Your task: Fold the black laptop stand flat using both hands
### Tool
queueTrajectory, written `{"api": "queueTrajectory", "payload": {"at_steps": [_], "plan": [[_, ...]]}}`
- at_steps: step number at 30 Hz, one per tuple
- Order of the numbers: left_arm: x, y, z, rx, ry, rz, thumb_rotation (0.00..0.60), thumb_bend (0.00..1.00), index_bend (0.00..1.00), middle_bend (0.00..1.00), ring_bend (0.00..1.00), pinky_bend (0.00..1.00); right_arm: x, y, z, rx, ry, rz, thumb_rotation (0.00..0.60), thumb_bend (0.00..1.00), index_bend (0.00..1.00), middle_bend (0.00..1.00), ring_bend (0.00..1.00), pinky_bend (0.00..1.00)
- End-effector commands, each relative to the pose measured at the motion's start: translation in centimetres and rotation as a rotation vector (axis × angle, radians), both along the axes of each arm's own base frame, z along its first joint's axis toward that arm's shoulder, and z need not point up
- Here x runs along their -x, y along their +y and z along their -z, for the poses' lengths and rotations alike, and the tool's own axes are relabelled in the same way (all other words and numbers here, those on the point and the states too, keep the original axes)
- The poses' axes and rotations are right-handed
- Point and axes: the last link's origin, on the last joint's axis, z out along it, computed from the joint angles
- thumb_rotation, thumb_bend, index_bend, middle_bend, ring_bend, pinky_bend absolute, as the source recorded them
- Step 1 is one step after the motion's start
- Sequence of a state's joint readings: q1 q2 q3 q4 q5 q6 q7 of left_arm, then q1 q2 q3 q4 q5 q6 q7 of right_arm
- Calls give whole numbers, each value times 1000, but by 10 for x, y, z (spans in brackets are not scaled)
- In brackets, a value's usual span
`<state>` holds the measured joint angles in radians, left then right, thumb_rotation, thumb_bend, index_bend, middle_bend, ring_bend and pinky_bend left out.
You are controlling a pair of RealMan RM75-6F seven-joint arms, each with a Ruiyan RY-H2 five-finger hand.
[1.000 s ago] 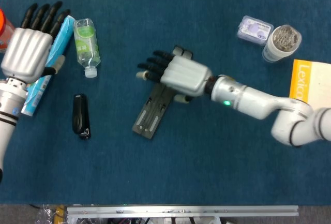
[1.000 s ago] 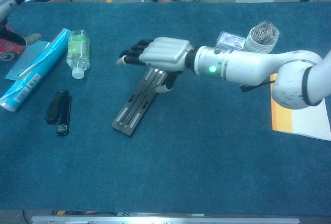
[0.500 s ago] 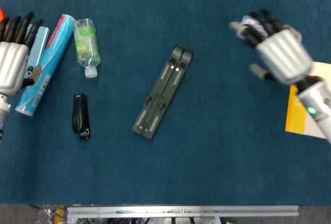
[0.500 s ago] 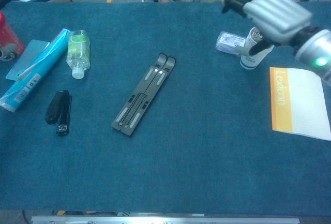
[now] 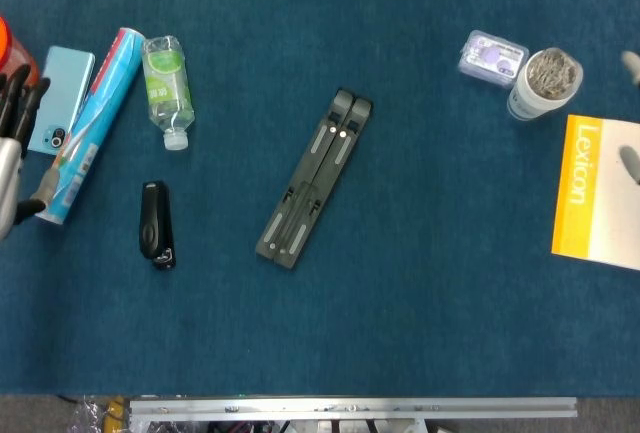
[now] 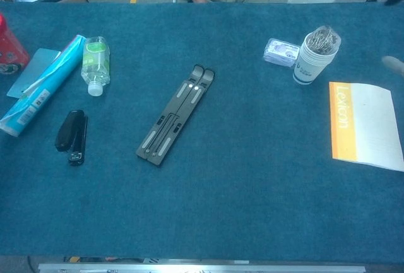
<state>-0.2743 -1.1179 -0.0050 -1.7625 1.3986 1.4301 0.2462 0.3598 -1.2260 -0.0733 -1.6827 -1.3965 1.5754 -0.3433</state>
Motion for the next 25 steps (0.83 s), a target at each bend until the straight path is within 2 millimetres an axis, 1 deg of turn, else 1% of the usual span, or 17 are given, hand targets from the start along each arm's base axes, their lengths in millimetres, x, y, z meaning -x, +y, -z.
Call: {"api": "queueTrajectory", "payload": {"at_steps": [1, 5, 12, 17, 23, 25], "plan": [[5, -12, -3, 6, -4, -9, 600, 315, 0, 0, 0, 0, 6, 16, -7, 19, 6, 19, 600, 223, 74, 249, 55, 63], [10, -24, -6, 7, -21, -38, 600, 316, 0, 0, 0, 0, 12, 28, -13, 40, 14, 39, 600, 223, 74, 249, 55, 63], [14, -30, -12, -8, -30, -38, 600, 315, 0, 0, 0, 0, 20, 34, -21, 81, 47, 61, 600, 223, 74, 232, 57, 68], [16, -29, -11, -3, -19, -39, 600, 315, 0, 0, 0, 0, 24, 38, -24, 93, 68, 73, 600, 223, 74, 225, 57, 68], [13, -22, -5, 7, -13, -28, 600, 316, 0, 0, 0, 0, 26, 41, -33, 134, 59, 86, 600, 223, 74, 221, 57, 68], [12, -21, -4, 8, -14, -26, 600, 315, 0, 0, 0, 0, 27, 42, -33, 133, 59, 92, 600, 223, 74, 220, 57, 68]]}}
